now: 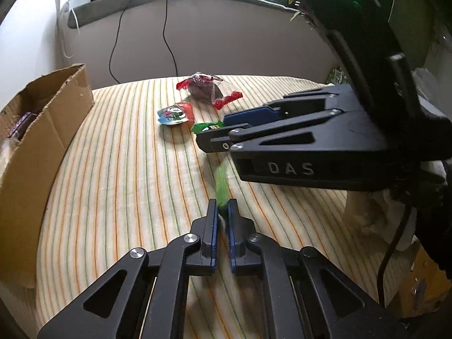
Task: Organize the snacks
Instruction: 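Close the left tool on the green candy while the right tool grasps the green-and-red packet, then carry the green candy and green-and-red packet over the cardboard box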
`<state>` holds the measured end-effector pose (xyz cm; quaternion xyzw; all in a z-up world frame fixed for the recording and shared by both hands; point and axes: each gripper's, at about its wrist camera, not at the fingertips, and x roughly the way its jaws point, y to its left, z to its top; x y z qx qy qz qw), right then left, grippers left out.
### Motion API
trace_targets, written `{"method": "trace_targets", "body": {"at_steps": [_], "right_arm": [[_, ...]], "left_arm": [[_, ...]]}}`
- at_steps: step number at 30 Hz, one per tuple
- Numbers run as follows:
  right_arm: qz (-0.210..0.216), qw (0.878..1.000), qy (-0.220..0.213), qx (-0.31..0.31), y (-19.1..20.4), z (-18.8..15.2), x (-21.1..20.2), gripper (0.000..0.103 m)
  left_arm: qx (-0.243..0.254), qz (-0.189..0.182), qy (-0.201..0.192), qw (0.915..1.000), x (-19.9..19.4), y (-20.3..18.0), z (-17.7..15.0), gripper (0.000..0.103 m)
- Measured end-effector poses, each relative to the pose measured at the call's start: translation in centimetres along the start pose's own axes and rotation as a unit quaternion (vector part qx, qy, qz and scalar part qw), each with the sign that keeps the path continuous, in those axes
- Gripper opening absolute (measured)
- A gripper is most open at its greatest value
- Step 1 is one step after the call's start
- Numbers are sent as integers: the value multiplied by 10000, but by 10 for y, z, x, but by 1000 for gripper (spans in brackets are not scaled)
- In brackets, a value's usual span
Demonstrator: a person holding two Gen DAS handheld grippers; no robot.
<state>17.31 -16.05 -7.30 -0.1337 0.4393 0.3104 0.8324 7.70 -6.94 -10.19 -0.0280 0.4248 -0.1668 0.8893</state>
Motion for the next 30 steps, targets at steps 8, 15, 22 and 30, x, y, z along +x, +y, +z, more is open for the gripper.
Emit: {"method": "trace_targets", "body": {"at_steps": [8,15,22,30], "right_arm": [[-14,9999,-40,96,-6,-3,-2,37],[-11,9998,-157,113,-7,-3,-11,37],[-43,9995,-297,1,-1,5,-25,37],[-61,9984,-527,-197,12,34,-36,37]], "left_arm": [[-166,9,-106,9998,0,3,5,4],[-373,-9,-289,9989,-15,12,7,4],[-446,84,-621,9970,-42,26,20,4],[-654,368,-995,9922,-74,64,36,4]]}}
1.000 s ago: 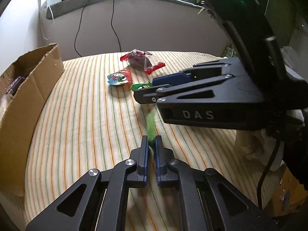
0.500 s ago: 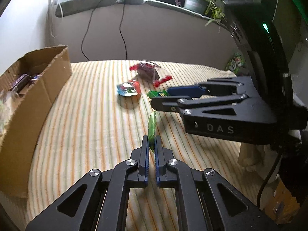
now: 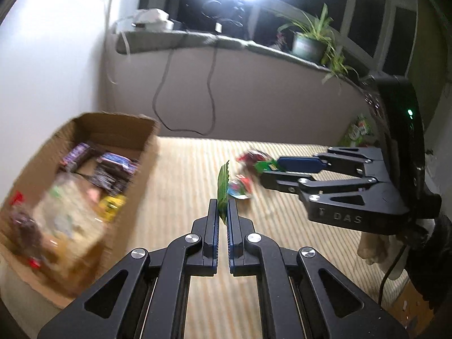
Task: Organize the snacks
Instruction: 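Carry the green candy and green-and-red packet over the cardboard box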
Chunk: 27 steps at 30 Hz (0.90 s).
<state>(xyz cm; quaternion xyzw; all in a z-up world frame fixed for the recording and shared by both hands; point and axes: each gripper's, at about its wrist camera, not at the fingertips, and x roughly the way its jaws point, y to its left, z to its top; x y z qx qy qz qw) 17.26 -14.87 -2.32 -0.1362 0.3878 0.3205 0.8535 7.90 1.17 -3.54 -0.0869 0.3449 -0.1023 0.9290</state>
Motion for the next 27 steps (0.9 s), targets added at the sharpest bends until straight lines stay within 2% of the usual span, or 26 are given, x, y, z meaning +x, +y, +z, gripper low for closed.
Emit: {"method": "trace_targets", "body": {"at_steps": [12,27], "right_arm": [[141,9991,-214,-344,30,56,18,37],[420,9976,-204,-505,67,98,60,37]], "left_arm": [[-285,526,-292,9978,-19,61,16,4],[-615,809,-285,9944,-25,109,9,4]]}}
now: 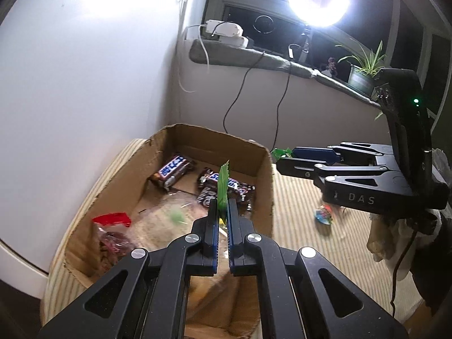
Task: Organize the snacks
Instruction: 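Carry the green candy and green-and-red packet over the cardboard box, then open both tools to drop the green candy and packet into the box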
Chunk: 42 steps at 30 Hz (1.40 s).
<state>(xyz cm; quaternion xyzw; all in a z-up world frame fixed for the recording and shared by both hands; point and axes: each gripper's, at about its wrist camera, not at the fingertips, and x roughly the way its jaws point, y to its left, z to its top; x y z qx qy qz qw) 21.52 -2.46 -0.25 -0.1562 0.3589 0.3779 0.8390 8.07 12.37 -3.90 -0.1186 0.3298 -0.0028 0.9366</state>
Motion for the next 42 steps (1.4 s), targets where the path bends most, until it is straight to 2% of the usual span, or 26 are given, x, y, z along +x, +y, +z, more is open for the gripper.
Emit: {"method": "trace_targets", "body": {"at_steps": [12,26,28,33,34,37,42], "right_arm": [[152,9997,183,-92,21,11,36,37],[234,9993,270,-118,29,13,47,39],[236,9993,263,-108,29,13,46,43],[188,9995,208,-112,29,13,42,55],[167,9996,181,-111,29,13,40,60],[127,9998,91,-76,27,13,33,68],[25,10000,-32,19,19,12,21,74]], "left_arm": [[-81,88,65,9999,6,19,-2,4],[-54,195,108,9997,8,20,-4,5],[-49,217,107,9997,7,20,-4,12],[-41,270,82,9996,5,20,-4,15],[-32,281,79,9996,5,19,-4,21],[15,333,47,9994,2,16,-4,29],[73,391,-20,9992,-3,10,-5,43]]}}
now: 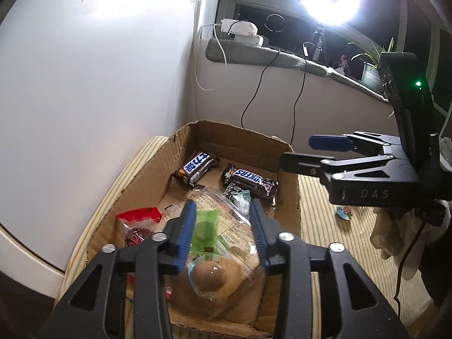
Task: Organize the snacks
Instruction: 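Open both tools to drop the green candy and packet into the box, then move both tools back over the candy cup and clear candy bag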
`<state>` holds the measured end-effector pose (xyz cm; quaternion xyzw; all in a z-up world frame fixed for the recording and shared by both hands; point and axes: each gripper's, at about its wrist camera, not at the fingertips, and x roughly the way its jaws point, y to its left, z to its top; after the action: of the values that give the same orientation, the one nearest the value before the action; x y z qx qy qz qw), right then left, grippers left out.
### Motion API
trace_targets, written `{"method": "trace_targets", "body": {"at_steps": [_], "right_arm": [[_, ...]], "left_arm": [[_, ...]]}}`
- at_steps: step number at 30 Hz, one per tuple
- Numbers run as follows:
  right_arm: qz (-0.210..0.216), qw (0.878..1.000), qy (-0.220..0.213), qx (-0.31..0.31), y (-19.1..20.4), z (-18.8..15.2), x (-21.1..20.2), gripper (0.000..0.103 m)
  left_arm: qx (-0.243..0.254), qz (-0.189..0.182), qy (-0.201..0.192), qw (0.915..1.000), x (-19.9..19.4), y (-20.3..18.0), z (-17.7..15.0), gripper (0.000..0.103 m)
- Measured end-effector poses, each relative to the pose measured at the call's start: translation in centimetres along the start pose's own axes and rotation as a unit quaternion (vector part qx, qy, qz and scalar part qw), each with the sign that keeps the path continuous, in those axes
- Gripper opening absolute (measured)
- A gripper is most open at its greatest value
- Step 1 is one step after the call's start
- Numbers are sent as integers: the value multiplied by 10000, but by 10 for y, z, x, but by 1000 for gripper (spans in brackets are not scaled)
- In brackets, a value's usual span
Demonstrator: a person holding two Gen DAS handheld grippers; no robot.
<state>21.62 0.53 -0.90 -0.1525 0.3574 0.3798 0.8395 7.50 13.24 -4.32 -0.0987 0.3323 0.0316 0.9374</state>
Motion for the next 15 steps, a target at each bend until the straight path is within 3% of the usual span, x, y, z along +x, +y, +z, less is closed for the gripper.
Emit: {"method": "trace_targets", "body": {"at_steps": [6,9,13,15], "right_arm": [[-167,9995,-198,152,-13,-6,-21,87],[-246,9991,-250,248,-24,-12,-33,92],[-454,9975,-351,407,-43,-24,-51,100],[-559,9964,-378,512,-54,-30,-59,101]], "left_arm": [[240,92,-116,9996,-9,-17,-2,64],[321,77,-119,9994,-11,-27,-3,65],[415,68,-73,9991,-12,-45,-5,78],[467,-4,-40,9989,-11,-56,-7,79]]}}
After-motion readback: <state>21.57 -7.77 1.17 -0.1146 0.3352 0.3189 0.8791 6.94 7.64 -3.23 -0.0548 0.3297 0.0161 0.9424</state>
